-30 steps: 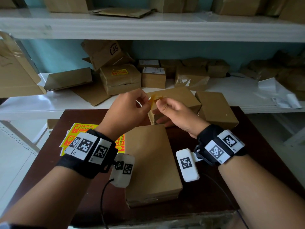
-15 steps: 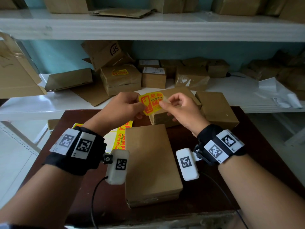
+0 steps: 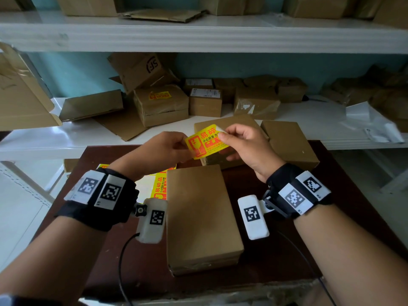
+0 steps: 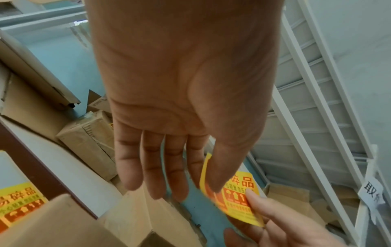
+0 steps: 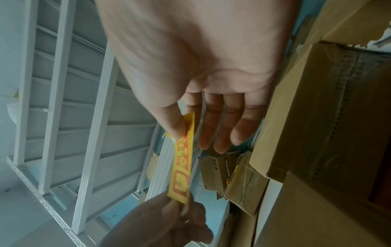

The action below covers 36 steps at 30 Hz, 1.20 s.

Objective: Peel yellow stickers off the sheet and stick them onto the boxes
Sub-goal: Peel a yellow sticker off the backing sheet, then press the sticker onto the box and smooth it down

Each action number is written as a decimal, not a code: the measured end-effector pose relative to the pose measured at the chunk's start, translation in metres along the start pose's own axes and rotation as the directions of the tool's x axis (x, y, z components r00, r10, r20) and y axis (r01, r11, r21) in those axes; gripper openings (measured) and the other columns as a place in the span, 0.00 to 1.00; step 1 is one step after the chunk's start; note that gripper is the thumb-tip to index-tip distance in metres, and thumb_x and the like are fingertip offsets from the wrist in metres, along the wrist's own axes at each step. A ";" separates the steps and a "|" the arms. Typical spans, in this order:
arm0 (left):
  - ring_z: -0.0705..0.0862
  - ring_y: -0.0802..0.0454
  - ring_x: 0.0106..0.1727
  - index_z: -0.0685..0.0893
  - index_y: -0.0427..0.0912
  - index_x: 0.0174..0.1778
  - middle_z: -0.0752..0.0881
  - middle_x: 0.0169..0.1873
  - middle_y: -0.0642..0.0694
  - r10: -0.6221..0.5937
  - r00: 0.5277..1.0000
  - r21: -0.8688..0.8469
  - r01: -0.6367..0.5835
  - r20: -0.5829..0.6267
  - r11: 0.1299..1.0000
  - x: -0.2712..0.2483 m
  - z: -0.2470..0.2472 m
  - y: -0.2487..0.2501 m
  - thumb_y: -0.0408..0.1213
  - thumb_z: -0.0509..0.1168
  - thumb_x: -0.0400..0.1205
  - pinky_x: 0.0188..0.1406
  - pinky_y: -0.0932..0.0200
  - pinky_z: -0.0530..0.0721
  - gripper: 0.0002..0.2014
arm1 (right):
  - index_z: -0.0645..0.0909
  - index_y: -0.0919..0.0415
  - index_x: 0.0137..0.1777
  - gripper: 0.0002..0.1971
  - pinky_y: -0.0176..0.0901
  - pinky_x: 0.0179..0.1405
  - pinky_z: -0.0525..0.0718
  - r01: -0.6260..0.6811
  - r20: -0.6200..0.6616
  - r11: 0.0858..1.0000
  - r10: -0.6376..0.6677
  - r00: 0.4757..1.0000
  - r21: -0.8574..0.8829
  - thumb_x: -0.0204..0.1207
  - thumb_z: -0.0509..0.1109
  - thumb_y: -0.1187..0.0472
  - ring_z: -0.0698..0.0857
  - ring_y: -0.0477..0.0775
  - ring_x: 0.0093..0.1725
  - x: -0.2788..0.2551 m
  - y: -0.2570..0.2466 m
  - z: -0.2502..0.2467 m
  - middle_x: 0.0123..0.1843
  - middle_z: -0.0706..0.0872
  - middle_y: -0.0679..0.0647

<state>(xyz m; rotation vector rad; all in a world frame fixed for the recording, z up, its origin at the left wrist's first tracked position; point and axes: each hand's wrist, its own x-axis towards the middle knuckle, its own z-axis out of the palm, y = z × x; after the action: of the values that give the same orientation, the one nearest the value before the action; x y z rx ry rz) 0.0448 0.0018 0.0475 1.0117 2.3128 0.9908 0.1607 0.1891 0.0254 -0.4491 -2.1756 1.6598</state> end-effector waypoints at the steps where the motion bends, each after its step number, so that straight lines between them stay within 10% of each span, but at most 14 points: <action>1: 0.88 0.52 0.48 0.87 0.47 0.54 0.91 0.47 0.48 0.017 1.000 0.044 -0.018 0.025 0.999 0.000 0.000 -0.003 0.40 0.71 0.82 0.49 0.55 0.85 0.06 | 0.85 0.64 0.51 0.07 0.40 0.35 0.86 -0.009 -0.006 1.000 0.008 1.000 -0.024 0.84 0.71 0.59 0.88 0.41 0.39 0.001 0.001 0.000 0.44 0.89 0.52; 5: 0.84 0.68 0.56 0.87 0.51 0.63 0.87 0.57 0.58 0.053 0.990 0.199 -0.079 0.134 0.977 -0.001 0.001 -0.013 0.39 0.74 0.80 0.48 0.80 0.75 0.16 | 0.85 0.58 0.46 0.05 0.41 0.36 0.87 -0.029 0.009 0.992 0.030 1.000 -0.119 0.83 0.72 0.58 0.85 0.44 0.43 0.001 0.006 0.001 0.45 0.88 0.53; 10: 0.78 0.59 0.68 0.76 0.51 0.78 0.81 0.69 0.56 -0.040 0.981 0.324 -0.023 0.188 0.946 0.002 0.005 -0.027 0.40 0.77 0.77 0.65 0.64 0.72 0.32 | 0.86 0.61 0.51 0.04 0.44 0.38 0.87 -0.066 -0.050 0.989 0.060 0.997 -0.136 0.82 0.69 0.63 0.89 0.45 0.39 0.002 0.007 0.000 0.49 0.91 0.56; 21: 0.79 0.51 0.65 0.62 0.64 0.82 0.79 0.69 0.54 -0.254 0.940 0.450 0.129 0.229 0.883 -0.009 0.015 -0.031 0.56 0.72 0.78 0.70 0.50 0.76 0.38 | 0.83 0.58 0.53 0.05 0.38 0.34 0.86 -0.088 -0.076 0.993 0.082 0.994 -0.080 0.80 0.73 0.61 0.90 0.46 0.40 0.001 0.004 -0.010 0.51 0.91 0.57; 28: 0.85 0.49 0.36 0.49 0.64 0.84 0.79 0.53 0.48 -0.305 0.934 0.453 0.194 0.184 0.870 -0.035 0.034 -0.019 0.58 0.64 0.83 0.33 0.55 0.87 0.39 | 0.83 0.56 0.53 0.05 0.38 0.34 0.85 -0.102 -0.078 0.993 0.098 0.992 -0.059 0.80 0.73 0.62 0.90 0.48 0.42 -0.009 0.001 -0.016 0.51 0.90 0.58; 32: 0.82 0.39 0.65 0.51 0.57 0.86 0.82 0.68 0.41 -0.272 0.961 0.571 0.194 0.054 0.798 -0.044 0.043 -0.020 0.64 0.60 0.82 0.64 0.47 0.80 0.40 | 0.83 0.57 0.51 0.03 0.38 0.33 0.85 -0.132 -0.068 0.984 0.124 0.990 -0.120 0.79 0.73 0.62 0.90 0.49 0.42 -0.018 0.002 -0.019 0.51 0.91 0.59; 36: 0.85 0.44 0.59 0.69 0.59 0.79 0.86 0.60 0.46 -0.253 0.967 0.534 0.233 -0.037 0.813 -0.042 0.035 -0.025 0.62 0.61 0.82 0.59 0.48 0.83 0.29 | 0.83 0.58 0.47 0.02 0.46 0.35 0.86 -0.128 -0.057 0.971 0.118 0.991 -0.204 0.77 0.73 0.61 0.92 0.55 0.44 -0.025 0.006 -0.020 0.49 0.91 0.61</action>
<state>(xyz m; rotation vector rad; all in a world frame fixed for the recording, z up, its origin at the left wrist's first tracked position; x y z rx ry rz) 0.0822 -0.0267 0.0093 0.8742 2.6683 0.2130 0.1920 0.1964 0.0223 -0.6850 -2.3404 1.4730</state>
